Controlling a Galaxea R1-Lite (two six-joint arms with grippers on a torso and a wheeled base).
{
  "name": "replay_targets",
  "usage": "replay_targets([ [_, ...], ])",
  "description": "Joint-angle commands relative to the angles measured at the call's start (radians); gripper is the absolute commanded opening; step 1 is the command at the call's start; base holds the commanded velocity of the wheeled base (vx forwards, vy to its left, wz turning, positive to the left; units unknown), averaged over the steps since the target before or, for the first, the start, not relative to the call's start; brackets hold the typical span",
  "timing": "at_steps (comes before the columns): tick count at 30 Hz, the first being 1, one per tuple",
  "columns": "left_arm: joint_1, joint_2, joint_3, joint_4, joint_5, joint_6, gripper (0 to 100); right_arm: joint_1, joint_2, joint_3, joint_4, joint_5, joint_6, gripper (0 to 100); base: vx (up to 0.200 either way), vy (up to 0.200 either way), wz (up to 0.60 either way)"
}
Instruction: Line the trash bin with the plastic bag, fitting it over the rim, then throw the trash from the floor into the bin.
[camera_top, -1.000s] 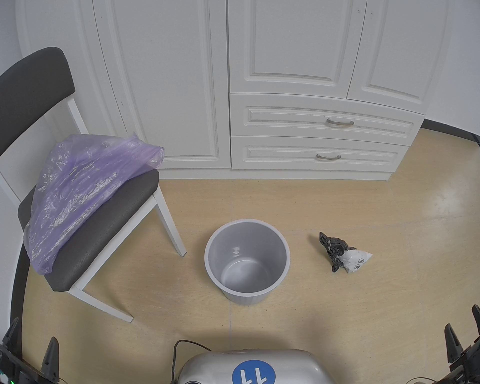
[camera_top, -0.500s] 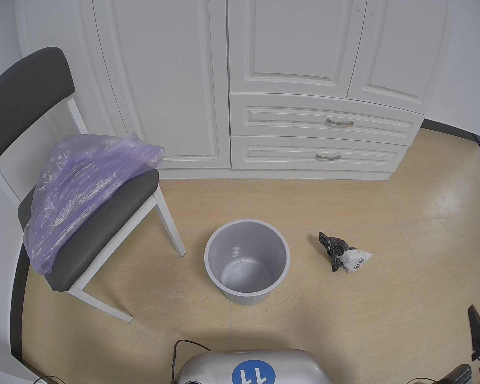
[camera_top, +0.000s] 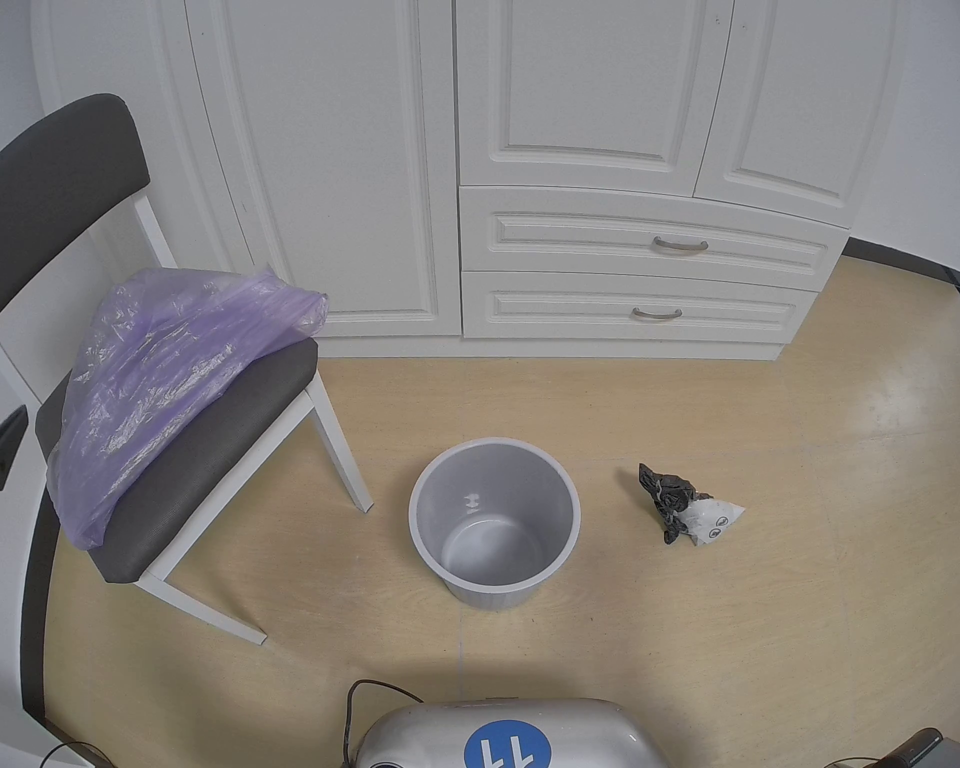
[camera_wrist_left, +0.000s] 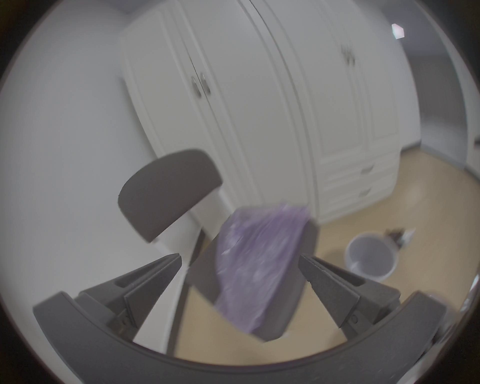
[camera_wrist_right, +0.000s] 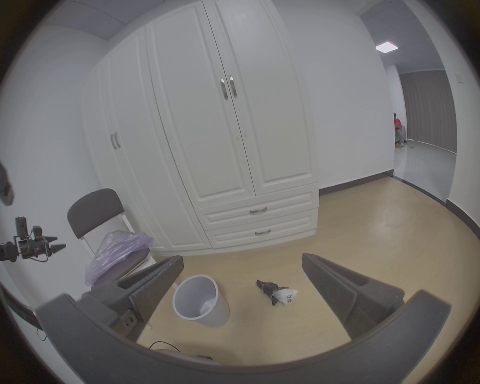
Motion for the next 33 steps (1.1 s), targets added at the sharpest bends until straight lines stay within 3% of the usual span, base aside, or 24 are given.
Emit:
replay_targets([
  [1, 0.206, 0.392, -0.031, 0.040, 0.146, 0.197, 100, 0.012, 0.289, -0.101, -0.011, -0.016, -0.010, 100, 0.000, 0.000, 0.00],
  [6, 0.277, 0.386, 0.105, 0.023, 0.116, 0.196, 100, 0.012, 0.312, -0.098, -0.014, -0.016, -0.010, 100, 0.000, 0.000, 0.00],
  [10, 0.369, 0.354, 0.207, -0.030, -0.004, 0.203, 100, 0.016, 0.318, -0.087, -0.014, -0.012, -0.012, 100, 0.000, 0.000, 0.00],
  [11, 0.407, 0.333, 0.248, -0.067, -0.090, 0.207, 100, 0.032, 0.318, -0.075, -0.015, -0.013, -0.015, 100, 0.000, 0.000, 0.00],
  [14, 0.424, 0.279, 0.311, -0.078, -0.165, 0.199, 100, 0.052, 0.311, -0.064, -0.014, -0.015, -0.013, 100, 0.000, 0.000, 0.00],
  [18, 0.423, 0.227, 0.397, -0.098, -0.173, 0.182, 100, 0.061, 0.289, -0.043, -0.015, -0.019, -0.012, 100, 0.000, 0.000, 0.00],
  [25, 0.409, 0.207, 0.469, -0.237, -0.174, 0.032, 100, 0.061, 0.263, -0.043, -0.049, -0.021, -0.004, 100, 0.000, 0.000, 0.00],
  [33, 0.406, 0.468, 0.438, -0.440, -0.173, 0.002, 100, 0.065, 0.259, -0.040, -0.057, -0.019, -0.007, 100, 0.000, 0.000, 0.00],
])
